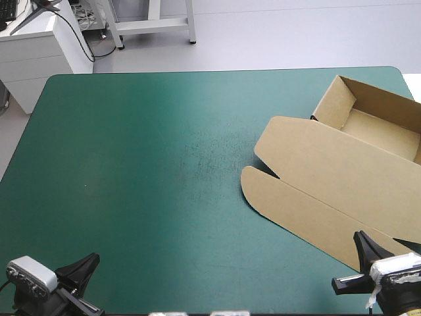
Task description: Fold the box
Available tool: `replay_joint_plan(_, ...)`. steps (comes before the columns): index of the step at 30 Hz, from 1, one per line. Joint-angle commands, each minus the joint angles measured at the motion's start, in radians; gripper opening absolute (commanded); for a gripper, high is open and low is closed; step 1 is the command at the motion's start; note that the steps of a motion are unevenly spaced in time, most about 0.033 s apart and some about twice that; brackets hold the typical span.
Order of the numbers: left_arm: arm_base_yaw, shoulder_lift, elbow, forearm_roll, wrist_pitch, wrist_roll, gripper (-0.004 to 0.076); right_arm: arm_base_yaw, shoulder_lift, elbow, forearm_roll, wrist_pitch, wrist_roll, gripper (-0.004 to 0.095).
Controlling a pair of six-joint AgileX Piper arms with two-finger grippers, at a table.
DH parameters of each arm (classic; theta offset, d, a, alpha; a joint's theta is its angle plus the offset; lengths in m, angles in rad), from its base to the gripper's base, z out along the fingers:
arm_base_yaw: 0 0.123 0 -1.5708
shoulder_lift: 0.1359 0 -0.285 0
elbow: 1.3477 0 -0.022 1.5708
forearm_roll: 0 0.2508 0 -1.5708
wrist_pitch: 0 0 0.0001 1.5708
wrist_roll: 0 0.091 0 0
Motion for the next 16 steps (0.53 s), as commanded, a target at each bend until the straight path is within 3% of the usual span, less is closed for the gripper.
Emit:
replay_joint_plan(1,-0.002,0.015,-0.023,-0.022,-0.075,-0.004,-0.0008,0.0,-0.024,-0.02,-0.03,-0.067,0.053,-0.0004)
replay_joint_plan(16,-0.002,0.015,-0.023,-0.028,-0.075,-0.01,-0.0008,0.0,-0.024,-0.02,-0.028,-0.07,0.054,-0.0004)
